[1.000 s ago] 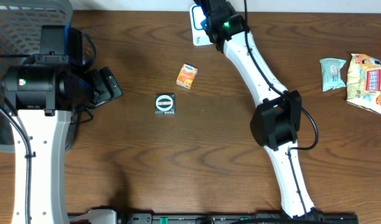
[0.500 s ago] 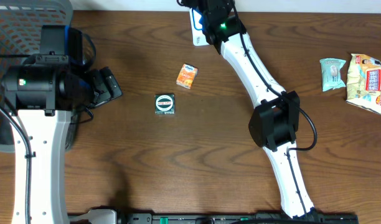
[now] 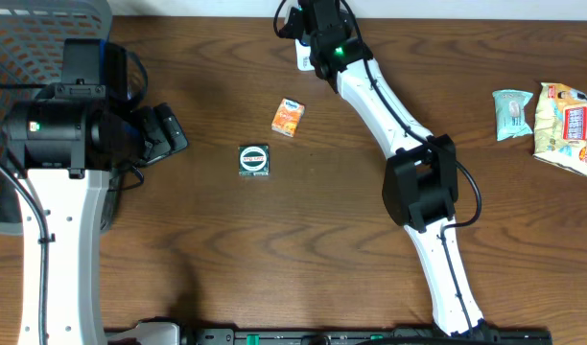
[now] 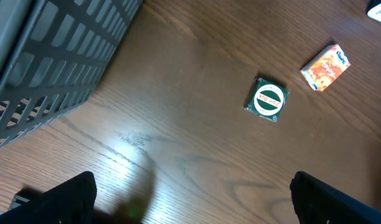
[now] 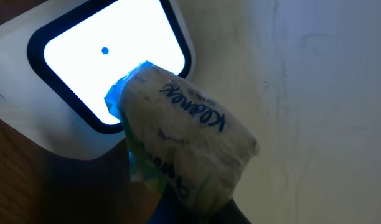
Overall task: Scan the item barcode
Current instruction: 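Hold the teal box up against the scanner window, then carry the teal box to the right table edge and release it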
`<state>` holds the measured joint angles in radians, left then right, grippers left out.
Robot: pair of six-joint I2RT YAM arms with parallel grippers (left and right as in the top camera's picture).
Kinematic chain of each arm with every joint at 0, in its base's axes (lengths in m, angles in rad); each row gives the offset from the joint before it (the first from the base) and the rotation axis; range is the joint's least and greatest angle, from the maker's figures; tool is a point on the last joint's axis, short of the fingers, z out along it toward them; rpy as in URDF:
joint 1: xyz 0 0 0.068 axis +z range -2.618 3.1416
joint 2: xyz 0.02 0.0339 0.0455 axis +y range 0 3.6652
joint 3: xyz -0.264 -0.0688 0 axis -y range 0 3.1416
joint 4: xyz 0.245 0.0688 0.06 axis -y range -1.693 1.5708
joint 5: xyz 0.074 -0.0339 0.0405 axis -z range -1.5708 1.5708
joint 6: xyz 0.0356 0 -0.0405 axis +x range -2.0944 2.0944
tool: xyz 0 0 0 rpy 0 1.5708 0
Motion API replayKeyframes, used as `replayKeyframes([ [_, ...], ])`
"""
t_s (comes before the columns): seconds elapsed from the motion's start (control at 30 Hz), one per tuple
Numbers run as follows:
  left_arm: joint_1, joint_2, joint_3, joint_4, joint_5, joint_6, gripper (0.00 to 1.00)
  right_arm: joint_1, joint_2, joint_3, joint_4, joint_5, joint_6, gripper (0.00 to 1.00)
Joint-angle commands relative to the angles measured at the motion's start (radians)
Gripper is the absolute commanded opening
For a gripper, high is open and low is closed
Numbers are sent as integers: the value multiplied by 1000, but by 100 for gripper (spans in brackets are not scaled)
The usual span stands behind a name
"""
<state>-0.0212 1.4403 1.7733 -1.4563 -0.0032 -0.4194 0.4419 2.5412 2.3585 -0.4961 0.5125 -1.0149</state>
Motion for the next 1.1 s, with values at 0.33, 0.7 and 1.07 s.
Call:
replayKeyframes([
  [0.33,5,3,-2,-2,-8,-4,97,12,13,-6,11,12,41,1],
  [0.7,5,3,-2,-2,-8,-4,98,-131,-147,-6,-143,98,417,1],
  [1.07,5,3,-2,-2,-8,-4,98,-489,-232,-11,-624,84,1000,1],
])
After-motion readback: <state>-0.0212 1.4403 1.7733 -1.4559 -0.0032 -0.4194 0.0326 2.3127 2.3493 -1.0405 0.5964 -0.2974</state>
